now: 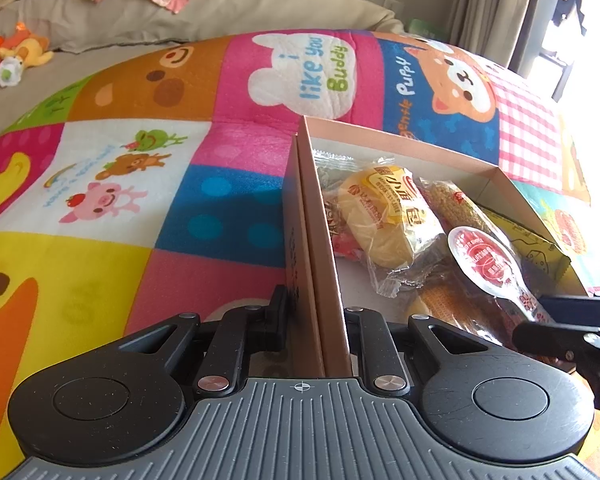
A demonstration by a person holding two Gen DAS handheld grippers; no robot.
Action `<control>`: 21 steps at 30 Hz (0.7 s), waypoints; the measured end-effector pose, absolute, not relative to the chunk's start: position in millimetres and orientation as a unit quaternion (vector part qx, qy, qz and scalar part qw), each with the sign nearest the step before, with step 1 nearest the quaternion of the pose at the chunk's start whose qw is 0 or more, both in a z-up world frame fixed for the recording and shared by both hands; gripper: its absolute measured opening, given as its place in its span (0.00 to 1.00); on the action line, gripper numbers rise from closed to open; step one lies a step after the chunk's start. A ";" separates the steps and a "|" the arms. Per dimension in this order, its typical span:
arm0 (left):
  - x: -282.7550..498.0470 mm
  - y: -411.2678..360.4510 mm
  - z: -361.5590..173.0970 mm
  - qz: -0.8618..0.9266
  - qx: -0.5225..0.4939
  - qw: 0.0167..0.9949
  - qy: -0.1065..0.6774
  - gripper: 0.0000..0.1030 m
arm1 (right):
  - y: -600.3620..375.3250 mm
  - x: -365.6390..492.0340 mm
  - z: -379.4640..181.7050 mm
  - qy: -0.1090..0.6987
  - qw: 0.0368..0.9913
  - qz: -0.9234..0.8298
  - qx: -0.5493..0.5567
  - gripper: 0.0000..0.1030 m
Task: Organize objects
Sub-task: 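Lower the snack cup into the pink box and open the right tool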
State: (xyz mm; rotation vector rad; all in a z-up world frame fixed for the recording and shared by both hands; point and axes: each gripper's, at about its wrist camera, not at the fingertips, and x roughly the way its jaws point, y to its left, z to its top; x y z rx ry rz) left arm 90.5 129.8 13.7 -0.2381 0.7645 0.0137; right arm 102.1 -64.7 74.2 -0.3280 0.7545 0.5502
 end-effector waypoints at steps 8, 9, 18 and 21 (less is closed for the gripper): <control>89.9 130.1 13.3 0.006 -0.116 0.921 0.371 0.18 | -59.7 96.9 74.7 0.359 0.877 0.285 -0.147 0.32; 89.7 130.2 13.3 0.005 -0.116 0.921 0.371 0.18 | -61.0 95.8 73.9 0.355 0.878 0.283 -0.149 0.36; 89.8 129.8 13.2 0.005 -0.116 0.921 0.371 0.18 | -77.8 85.9 76.3 0.317 0.896 0.246 -0.188 0.38; 89.7 130.5 12.9 0.005 -0.117 0.921 0.371 0.18 | -80.4 80.6 78.6 0.315 0.895 0.252 -0.189 0.39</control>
